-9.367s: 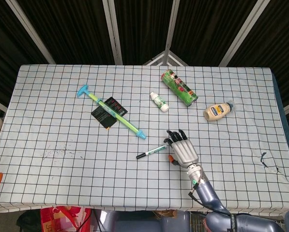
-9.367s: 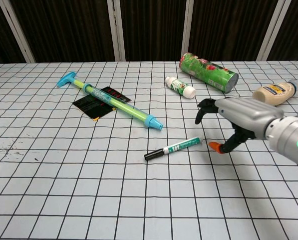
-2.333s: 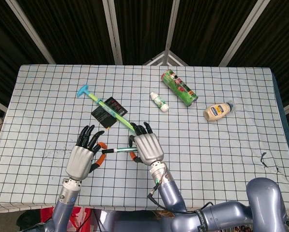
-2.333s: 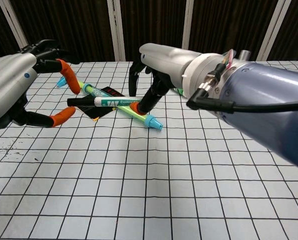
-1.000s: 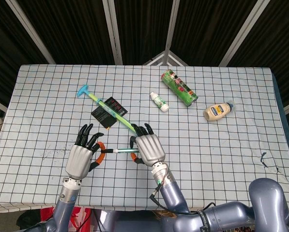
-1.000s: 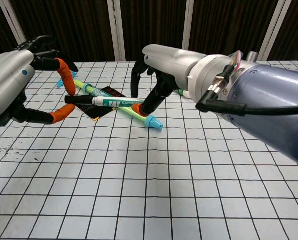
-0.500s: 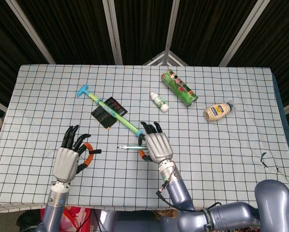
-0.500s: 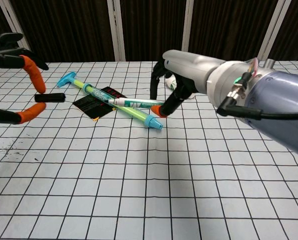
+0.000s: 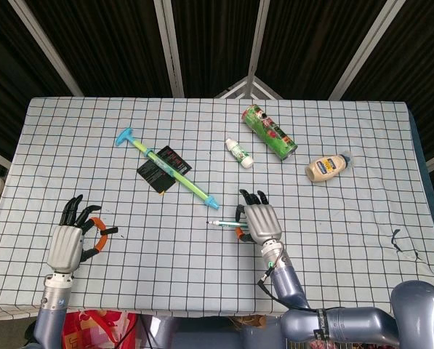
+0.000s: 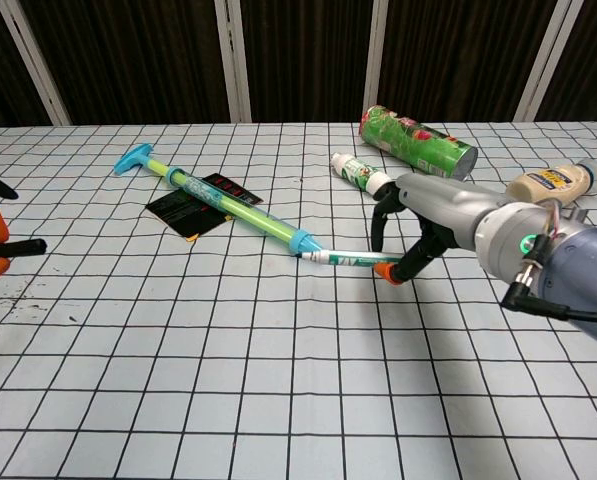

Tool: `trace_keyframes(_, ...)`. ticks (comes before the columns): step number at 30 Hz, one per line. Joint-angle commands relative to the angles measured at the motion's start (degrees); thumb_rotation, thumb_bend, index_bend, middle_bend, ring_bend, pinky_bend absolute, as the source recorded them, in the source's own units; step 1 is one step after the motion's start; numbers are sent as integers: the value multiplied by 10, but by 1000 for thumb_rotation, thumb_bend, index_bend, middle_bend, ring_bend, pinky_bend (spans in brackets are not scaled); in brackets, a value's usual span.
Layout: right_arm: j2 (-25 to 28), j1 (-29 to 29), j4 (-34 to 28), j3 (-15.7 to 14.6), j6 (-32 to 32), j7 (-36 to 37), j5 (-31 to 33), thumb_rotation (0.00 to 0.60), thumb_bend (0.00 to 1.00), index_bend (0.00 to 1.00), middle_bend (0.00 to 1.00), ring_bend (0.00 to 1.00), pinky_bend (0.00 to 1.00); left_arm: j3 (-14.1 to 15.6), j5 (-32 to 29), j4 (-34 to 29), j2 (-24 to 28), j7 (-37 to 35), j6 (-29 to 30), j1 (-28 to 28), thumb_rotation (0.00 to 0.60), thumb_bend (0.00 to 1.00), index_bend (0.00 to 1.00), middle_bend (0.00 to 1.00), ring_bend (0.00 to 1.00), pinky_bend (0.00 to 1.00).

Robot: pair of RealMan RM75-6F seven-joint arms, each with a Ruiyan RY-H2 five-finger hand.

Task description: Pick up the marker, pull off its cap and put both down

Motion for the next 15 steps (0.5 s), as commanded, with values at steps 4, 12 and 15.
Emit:
trace_keyframes(4, -21, -14, 62, -7, -33, 9, 18, 600, 393, 355, 86, 86, 0, 9, -5, 72, -34, -79, -51, -17, 600, 473, 150, 39, 0, 5)
trace_keyframes(12, 4, -11, 11, 20, -26, -47, 95, 600, 172, 0, 30, 42, 0, 36, 43, 16, 24, -93, -37, -27, 600, 469, 0, 0, 0, 0)
trace_keyframes(15, 47, -32, -47, 38, -5, -10, 60, 600, 172, 17, 30, 42, 0, 30, 49, -29, 68, -61, 2, -13, 600, 469, 82, 14, 0, 30)
